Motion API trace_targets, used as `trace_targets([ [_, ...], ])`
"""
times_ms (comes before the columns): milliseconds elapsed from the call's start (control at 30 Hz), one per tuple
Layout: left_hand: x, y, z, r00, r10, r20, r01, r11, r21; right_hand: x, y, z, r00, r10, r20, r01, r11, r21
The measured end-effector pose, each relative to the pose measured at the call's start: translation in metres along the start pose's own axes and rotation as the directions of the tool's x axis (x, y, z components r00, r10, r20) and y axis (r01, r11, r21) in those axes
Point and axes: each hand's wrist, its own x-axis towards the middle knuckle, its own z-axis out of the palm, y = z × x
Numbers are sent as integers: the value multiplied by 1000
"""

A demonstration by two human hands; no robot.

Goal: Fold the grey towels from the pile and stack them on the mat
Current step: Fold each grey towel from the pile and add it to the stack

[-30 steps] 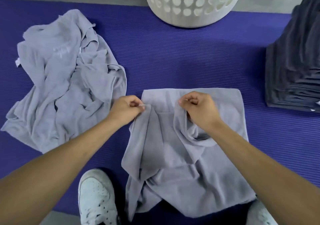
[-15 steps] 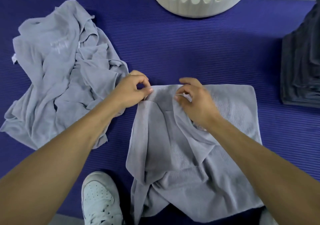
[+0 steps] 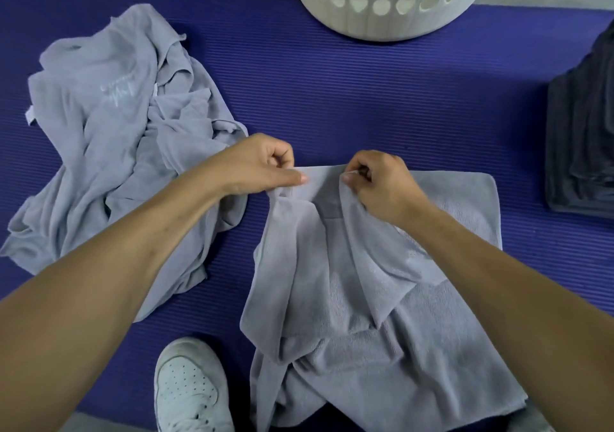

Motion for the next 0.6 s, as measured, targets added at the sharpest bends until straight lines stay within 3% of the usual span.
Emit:
trace_targets([
  [100, -1, -4, -6, 989, -120, 87, 119, 993, 18, -2, 7, 2, 995, 84, -59, -84, 996, 11],
  [167, 2, -13, -6, 988, -131, -79, 131, 991, 1, -4, 7, 5, 993, 96, -75, -96, 995, 8],
  [267, 6, -26, -5, 908, -98, -408, 56, 992, -114, -3, 2, 13, 993, 77, -86, -77, 997, 0],
  [333, 7, -31, 0, 872, -92, -480, 7, 984, -176, -1, 1, 17, 993, 76, -87, -78, 997, -13],
  [433, 10, -43, 12, 871, -124, -475, 35, 981, -193, -3, 1, 20, 991, 65, -121, -68, 997, -26],
  [500, 7, -51, 20, 831, -135, -539, 91, 990, -107, -7, -2, 22, 984, 25, -174, -29, 999, -20],
  [600, -10, -55, 35, 734, 48, -678, 33, 994, 106, -12, -7, 25, 976, -22, -215, 23, 1000, 4],
])
